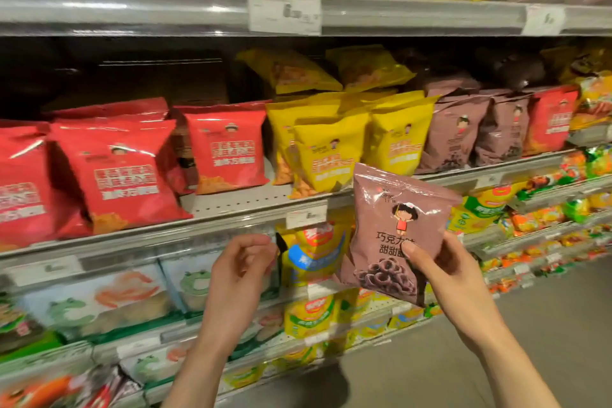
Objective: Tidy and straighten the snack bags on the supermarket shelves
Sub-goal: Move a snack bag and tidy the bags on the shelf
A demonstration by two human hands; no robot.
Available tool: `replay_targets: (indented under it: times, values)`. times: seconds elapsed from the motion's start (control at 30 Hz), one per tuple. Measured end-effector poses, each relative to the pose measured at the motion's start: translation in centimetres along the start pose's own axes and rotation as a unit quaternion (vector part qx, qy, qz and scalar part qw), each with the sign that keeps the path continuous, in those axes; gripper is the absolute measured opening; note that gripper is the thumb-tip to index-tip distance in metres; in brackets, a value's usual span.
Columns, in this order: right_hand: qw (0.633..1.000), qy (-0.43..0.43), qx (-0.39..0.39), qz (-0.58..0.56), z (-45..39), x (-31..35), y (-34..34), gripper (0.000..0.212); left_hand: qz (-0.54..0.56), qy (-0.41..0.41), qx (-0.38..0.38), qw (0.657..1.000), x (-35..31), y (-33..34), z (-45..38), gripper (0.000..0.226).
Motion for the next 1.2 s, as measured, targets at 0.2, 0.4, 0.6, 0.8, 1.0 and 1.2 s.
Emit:
replay_targets:
  times: [0.2, 0.4, 0.6, 0.8, 1.0, 1.2]
  values:
    - [1.0, 0.006, -0.013, 0.012, -1.6, -1.3, -10.0, 0.035, 0.019, -0.004, -0.002, 1.0, -0.2, 10.9, 1.0, 0.004]
    - [0.999, 0.025, -0.046, 0.012, -4.1, -2.9, -18.1, 0.04, 0.004, 0.0, 0.036, 0.999, -0.7, 20.2, -0.1, 0.007]
    - [0.994, 0.043, -0.1, 0.002, -7.4, -4.0, -24.6, 0.039, 0.024, 0.0, 0.071, 0.997, -1.4, 27.6, -4.0, 0.004]
    - [0.988, 0.051, -0.146, 0.019, -11.6, -4.7, -31.2, 0.03, 0.048, 0.014, 0.117, 0.992, -1.5, 36.5, -9.0, 0.016]
    - [0.983, 0.03, -0.18, 0.037, -17.4, -3.8, -38.3, 0.024, 0.12, 0.013, 0.171, 0.978, -2.8, 47.0, -13.3, 0.023]
    - [0.982, 0.019, -0.188, 0.032, -21.8, -4.1, -43.6, 0.025, 0.135, 0.024, 0.193, 0.972, -3.9, 55.2, -14.8, 0.015]
Point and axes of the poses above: each hand's wrist, its own z-axis away from the middle knuckle, its own y-axis out of the palm, x = y × z, the point moved 2 cm from there along -z, towards the middle knuckle, and after that the axes turned 3 degrees about x, right-handed, at the moved point
